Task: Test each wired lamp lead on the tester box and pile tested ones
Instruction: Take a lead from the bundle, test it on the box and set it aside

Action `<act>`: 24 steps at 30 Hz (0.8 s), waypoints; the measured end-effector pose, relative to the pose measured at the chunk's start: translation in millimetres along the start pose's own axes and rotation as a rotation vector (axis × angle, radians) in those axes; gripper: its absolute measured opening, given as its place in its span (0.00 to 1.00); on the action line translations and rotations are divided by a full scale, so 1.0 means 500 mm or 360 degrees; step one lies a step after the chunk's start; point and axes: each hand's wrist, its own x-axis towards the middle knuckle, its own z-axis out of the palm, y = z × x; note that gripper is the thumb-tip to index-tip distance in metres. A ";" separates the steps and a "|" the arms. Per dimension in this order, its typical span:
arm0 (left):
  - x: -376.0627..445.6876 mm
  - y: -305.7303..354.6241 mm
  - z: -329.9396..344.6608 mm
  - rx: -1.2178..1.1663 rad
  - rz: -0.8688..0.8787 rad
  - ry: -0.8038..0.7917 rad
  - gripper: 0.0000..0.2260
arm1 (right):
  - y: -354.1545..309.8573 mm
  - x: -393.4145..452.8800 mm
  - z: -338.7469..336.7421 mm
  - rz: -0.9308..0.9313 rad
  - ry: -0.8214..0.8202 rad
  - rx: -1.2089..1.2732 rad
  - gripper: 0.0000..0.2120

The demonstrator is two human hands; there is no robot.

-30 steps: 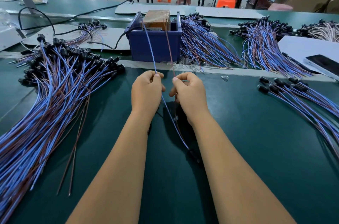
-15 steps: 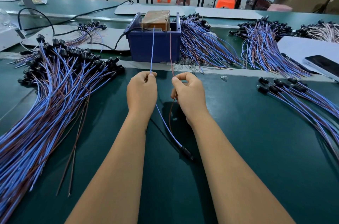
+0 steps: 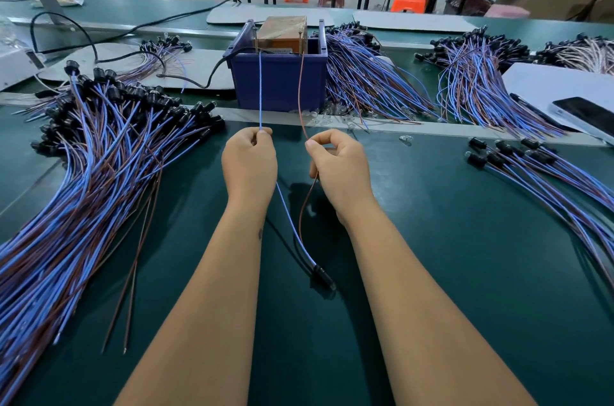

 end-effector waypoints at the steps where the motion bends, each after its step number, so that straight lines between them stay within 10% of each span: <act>1: 0.000 0.000 0.000 -0.0015 -0.0006 0.0005 0.12 | 0.000 0.000 0.000 -0.0005 -0.0004 -0.0003 0.07; 24: 0.015 -0.009 -0.005 -0.0180 -0.0087 0.0006 0.11 | 0.002 -0.001 0.001 -0.0014 -0.0023 -0.0032 0.06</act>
